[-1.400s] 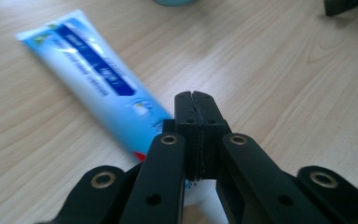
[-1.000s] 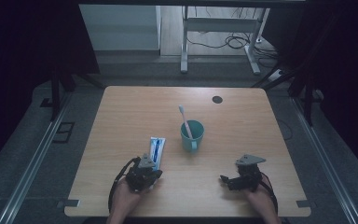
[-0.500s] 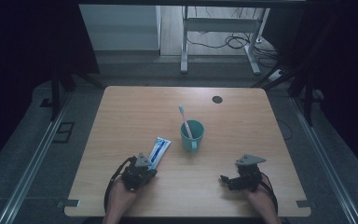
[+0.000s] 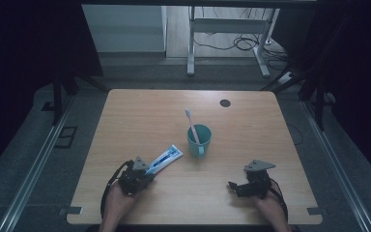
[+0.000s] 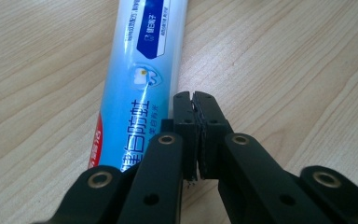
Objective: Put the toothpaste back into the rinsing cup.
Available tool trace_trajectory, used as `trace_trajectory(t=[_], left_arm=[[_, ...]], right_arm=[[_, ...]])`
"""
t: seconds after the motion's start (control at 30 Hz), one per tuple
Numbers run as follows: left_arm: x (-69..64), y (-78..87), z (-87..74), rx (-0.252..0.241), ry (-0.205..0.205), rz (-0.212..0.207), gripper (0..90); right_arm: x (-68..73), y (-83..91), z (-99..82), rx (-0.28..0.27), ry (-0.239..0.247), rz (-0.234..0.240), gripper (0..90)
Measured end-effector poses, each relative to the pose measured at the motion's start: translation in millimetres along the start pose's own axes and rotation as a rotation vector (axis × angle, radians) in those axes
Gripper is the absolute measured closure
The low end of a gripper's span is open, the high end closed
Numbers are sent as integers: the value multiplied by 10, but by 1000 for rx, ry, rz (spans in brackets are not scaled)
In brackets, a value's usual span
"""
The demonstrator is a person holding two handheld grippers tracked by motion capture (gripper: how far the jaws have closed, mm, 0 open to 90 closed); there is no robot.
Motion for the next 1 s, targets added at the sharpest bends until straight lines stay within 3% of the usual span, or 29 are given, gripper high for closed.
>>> trace_trajectory(t=[0.23, 0.53, 0.7, 0.8, 1.0], left_arm=[[-5, 22, 57, -16, -3, -10, 808], [63, 95, 228, -27, 3, -6, 523], [142, 54, 254, 29, -5, 11, 395], [179, 10, 259, 72, -21, -1, 334], [215, -54, 317, 138, -51, -2, 294]], right_arm=[[0, 0, 0, 0, 0, 0, 45], [2, 1, -1, 2, -3, 0, 45], [2, 2, -2, 2, -4, 0, 45], [3, 2, -2, 3, -5, 0, 45], [2, 2, -2, 2, -4, 0, 45]])
Point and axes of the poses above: each handheld gripper's, and its own axes: y roughly backward along the jaws, z roughly out of its top, x roughly to its left, the point moved 6 cm from there along -y, roughly forward along the jaws, and after that the axes turned 8 degrees about -y, right-handed, at the moved point
